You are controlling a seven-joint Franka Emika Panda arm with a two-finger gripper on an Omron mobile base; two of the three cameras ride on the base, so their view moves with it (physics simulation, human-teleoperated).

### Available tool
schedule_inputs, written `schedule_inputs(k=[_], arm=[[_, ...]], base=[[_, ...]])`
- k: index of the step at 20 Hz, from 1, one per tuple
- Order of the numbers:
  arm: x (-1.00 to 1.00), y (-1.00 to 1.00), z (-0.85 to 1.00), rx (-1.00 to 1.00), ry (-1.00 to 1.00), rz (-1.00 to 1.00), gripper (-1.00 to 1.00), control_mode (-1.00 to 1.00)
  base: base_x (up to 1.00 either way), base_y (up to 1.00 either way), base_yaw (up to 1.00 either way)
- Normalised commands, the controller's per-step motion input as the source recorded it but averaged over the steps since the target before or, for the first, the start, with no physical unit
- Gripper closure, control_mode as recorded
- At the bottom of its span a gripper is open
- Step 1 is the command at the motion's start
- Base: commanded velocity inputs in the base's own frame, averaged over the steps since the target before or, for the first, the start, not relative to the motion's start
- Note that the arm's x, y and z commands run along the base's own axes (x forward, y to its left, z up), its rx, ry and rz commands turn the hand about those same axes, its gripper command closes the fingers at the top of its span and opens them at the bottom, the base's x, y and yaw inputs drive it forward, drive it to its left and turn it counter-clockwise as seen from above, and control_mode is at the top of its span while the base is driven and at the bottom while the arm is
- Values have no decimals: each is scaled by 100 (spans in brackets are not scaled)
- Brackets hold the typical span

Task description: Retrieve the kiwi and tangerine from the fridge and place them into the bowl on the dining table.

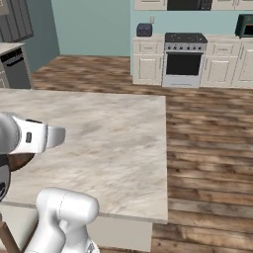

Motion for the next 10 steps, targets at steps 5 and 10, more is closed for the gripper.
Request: schedule_inputs(k=[5, 10], arm=[[19, 64, -33, -1, 19, 7, 100, -100], [24, 73, -39, -1, 22, 7, 100, -100]], base=[[0, 0, 0], [0, 0, 0]])
